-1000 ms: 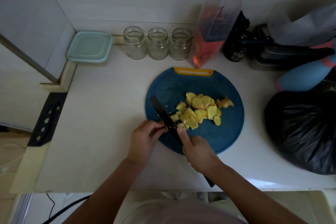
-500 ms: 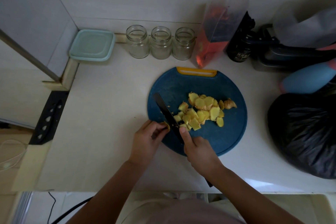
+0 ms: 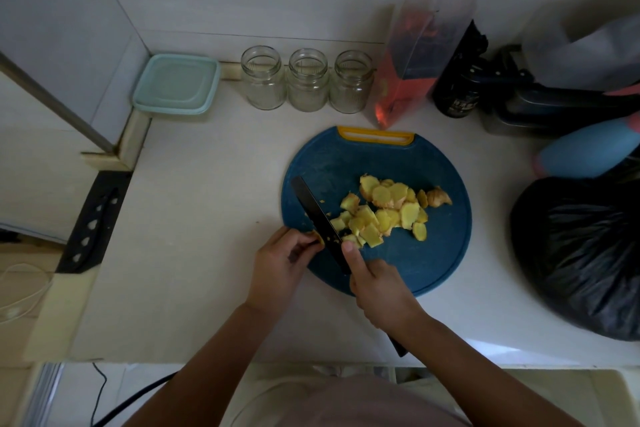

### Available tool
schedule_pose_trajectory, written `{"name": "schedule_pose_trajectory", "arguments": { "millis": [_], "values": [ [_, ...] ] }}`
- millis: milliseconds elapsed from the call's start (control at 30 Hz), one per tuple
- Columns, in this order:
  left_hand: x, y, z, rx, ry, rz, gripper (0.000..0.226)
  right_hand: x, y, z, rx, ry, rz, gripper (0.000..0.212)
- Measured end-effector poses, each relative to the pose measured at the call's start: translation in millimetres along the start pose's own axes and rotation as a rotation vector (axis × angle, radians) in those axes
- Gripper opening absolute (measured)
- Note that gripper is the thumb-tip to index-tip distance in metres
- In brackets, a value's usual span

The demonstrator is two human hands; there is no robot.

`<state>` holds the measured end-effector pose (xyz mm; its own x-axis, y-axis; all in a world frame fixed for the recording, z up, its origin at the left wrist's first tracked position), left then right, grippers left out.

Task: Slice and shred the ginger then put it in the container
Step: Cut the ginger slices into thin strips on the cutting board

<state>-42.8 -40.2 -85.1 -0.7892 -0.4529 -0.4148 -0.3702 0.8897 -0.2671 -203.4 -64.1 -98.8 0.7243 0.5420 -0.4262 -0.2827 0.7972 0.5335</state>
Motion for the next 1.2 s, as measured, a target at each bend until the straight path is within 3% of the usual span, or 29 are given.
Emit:
{"name": "schedule_pose_trajectory", "arguments": {
  "millis": [333,833,1200],
  "values": [
    [0.5,0.0,4.6,-0.001,-0.026,0.033,0.02,1.6,-0.7,-1.4,-0.007,0.02,0.009,0.069],
    [3.0,-1.9,-2.3,0.101,-0.093,0.054,0.009,6.9,-0.7,-1.4,-0.055,0.017,-0.016,0.069],
    [-0.2,-2.0,-4.0,0.105,-0.07,0.034,0.024,9.4,-4.7,-0.1,-0.045,0.043,-0.004,0.068]
  ]
}}
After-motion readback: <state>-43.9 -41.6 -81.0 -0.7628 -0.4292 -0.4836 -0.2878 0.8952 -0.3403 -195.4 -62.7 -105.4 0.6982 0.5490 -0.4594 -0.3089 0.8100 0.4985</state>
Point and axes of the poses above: each hand's wrist, its own y-axis away from the middle knuckle, its own x-axis out of the palm, z = x × y, the point moved 9 cm from there along -y, towards the middle knuckle, and after that the axes turned 3 degrees about -z, right-handed, at the moved point
